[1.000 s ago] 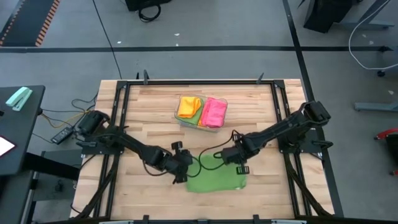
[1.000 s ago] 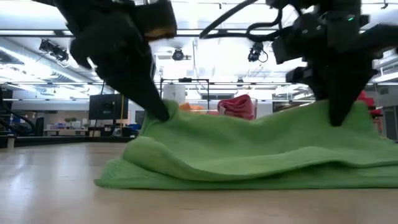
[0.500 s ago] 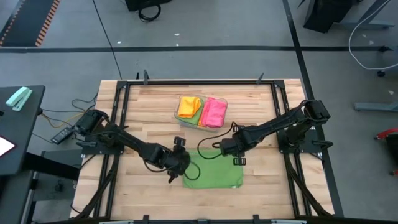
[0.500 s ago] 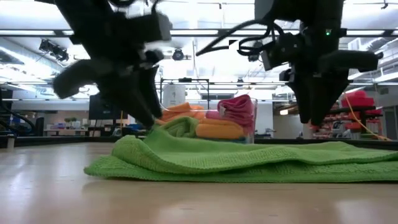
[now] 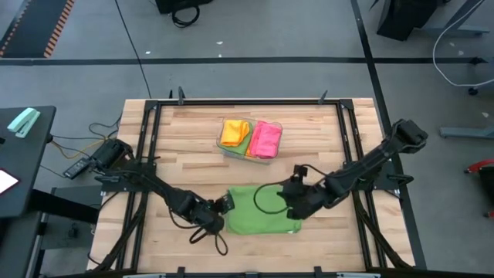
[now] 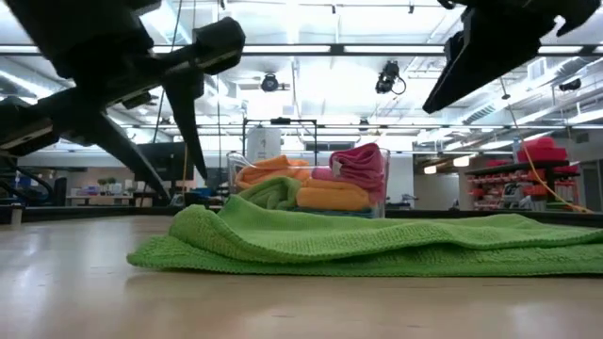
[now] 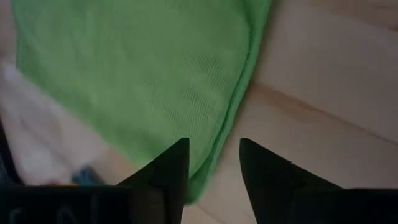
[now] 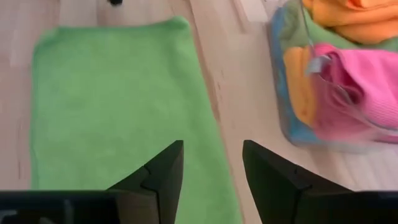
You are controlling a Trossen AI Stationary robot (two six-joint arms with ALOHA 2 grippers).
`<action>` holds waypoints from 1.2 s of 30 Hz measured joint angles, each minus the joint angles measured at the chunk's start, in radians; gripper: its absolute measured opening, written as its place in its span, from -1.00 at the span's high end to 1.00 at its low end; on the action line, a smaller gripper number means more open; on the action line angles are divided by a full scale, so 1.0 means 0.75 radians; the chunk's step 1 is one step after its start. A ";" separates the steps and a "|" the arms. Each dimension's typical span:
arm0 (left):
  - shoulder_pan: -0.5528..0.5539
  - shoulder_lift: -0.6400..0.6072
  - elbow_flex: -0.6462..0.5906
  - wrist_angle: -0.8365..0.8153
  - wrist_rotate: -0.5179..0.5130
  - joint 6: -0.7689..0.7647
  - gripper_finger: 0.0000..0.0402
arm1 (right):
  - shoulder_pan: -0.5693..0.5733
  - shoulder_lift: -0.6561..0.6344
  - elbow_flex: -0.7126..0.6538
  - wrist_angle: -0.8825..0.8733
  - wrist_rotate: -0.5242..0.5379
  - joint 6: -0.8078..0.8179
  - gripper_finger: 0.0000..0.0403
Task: Fold microfiber towels
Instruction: Fold the green microfiber cloth
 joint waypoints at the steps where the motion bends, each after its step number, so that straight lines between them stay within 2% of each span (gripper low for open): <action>1: 0.000 0.001 0.000 0.008 0.024 0.038 0.24 | 0.012 0.001 -0.025 0.057 0.014 -0.009 0.14; 8: 0.003 0.041 0.001 0.112 0.050 0.286 0.20 | 0.020 0.014 -0.141 0.314 0.031 0.005 0.14; 22: 0.068 0.125 -0.001 0.127 0.157 0.430 0.26 | 0.022 0.014 -0.149 0.461 -0.033 -0.037 0.14; 27: 0.063 0.149 0.001 0.154 0.144 0.474 0.31 | 0.029 0.014 -0.149 0.468 -0.035 -0.039 0.14; 32: 0.069 0.154 0.001 0.171 0.152 0.462 0.43 | 0.029 0.014 -0.149 0.471 -0.035 -0.040 0.14; 36: 0.073 0.159 0.001 0.167 0.180 0.445 0.68 | 0.029 0.014 -0.149 0.474 -0.042 -0.044 0.14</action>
